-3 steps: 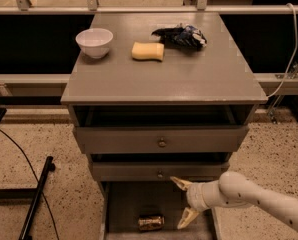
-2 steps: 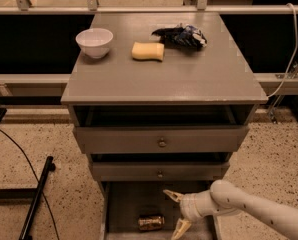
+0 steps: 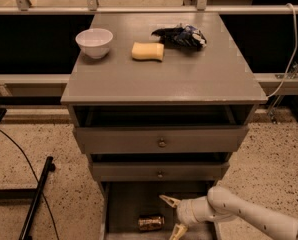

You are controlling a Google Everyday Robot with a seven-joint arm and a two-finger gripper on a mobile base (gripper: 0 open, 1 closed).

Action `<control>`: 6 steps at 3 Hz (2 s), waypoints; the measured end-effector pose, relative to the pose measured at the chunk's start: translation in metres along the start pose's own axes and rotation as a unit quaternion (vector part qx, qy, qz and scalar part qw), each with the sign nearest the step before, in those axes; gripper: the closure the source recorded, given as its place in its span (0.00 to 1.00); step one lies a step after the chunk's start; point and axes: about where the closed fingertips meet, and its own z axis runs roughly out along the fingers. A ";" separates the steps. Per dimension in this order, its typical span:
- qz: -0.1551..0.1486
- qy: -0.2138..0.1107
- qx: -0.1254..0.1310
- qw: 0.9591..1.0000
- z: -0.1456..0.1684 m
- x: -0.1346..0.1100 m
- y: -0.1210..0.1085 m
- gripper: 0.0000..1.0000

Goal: Pick orange can from bottom drawer and place on counter

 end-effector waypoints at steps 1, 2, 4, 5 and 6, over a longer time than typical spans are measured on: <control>0.017 0.016 0.009 1.000 0.004 0.014 -0.006 0.00; 0.040 0.018 0.025 0.999 0.011 0.038 -0.011 0.01; 0.077 -0.010 0.020 0.997 0.043 0.085 -0.016 0.05; 0.082 -0.036 0.005 0.996 0.067 0.098 -0.019 0.10; 0.089 -0.055 0.001 0.995 0.081 0.112 -0.018 0.11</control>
Offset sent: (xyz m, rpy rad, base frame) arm 0.0367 -0.0284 -0.0623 -0.0183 0.0528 -0.1734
